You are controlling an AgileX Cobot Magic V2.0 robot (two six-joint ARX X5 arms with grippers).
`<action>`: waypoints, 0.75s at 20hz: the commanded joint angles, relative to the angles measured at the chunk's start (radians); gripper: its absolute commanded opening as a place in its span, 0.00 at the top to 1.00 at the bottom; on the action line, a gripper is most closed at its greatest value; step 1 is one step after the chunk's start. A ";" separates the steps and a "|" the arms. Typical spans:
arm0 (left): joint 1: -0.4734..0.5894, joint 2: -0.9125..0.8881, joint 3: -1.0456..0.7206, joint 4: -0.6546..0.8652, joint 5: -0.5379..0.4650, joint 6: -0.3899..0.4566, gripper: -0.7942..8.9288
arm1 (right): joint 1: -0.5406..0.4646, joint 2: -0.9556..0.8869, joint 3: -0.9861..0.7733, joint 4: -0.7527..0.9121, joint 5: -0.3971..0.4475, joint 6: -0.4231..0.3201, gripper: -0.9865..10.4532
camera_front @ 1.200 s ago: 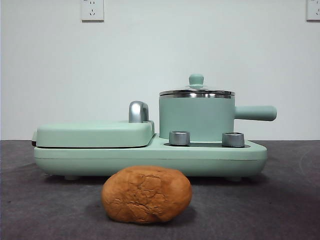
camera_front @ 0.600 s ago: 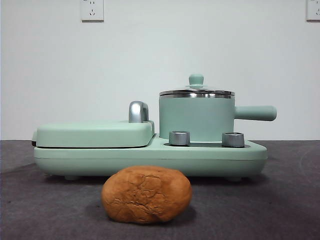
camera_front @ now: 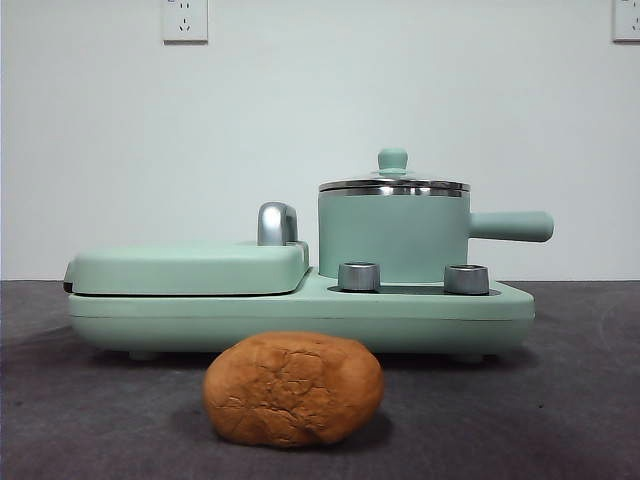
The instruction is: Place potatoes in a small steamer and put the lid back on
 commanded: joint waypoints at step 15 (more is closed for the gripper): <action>-0.118 0.346 0.197 -0.098 0.112 0.668 0.91 | 0.095 0.256 0.188 -0.172 0.024 -0.549 0.90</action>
